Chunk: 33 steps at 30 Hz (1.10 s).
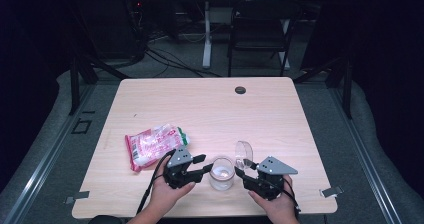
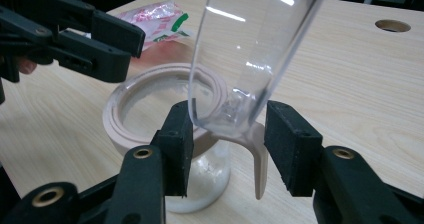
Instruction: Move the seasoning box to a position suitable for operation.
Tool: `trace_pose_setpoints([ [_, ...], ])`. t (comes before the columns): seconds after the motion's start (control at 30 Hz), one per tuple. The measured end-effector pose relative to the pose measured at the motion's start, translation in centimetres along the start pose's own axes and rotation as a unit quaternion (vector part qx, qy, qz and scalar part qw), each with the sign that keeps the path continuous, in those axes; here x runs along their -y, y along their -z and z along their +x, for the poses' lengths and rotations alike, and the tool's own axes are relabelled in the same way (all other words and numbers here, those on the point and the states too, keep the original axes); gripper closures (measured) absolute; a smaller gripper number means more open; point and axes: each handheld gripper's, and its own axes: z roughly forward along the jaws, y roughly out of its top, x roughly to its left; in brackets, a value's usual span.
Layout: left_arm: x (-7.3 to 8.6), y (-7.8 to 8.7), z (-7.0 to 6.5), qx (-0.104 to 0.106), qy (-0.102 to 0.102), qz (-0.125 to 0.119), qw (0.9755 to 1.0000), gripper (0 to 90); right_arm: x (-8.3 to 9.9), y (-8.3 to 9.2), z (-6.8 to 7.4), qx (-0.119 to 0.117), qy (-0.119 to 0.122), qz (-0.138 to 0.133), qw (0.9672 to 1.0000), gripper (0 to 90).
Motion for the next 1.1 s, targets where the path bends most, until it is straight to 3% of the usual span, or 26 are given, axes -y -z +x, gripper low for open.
trace_pose_setpoints([
  [0.43,0.2,0.1,0.2,-0.001,0.001,0.002,1.0000,56.8,-0.4,0.3,-0.3,0.014,0.000,-0.012,0.9998,57.7],
  [0.6,0.3,0.3,0.3,-0.003,0.003,-0.001,1.0000,56.8,-0.4,0.5,-1.1,0.016,-0.015,-0.015,0.9996,58.3],
  [0.9,0.4,0.3,0.4,-0.005,0.003,0.000,1.0000,56.8,-0.7,0.5,-1.9,-0.002,-0.039,-0.014,0.9991,66.7],
  [1.1,0.6,0.1,0.4,-0.008,0.006,0.004,0.9999,56.8,-1.3,0.2,-2.3,-0.007,-0.052,-0.028,0.9982,66.9],
])
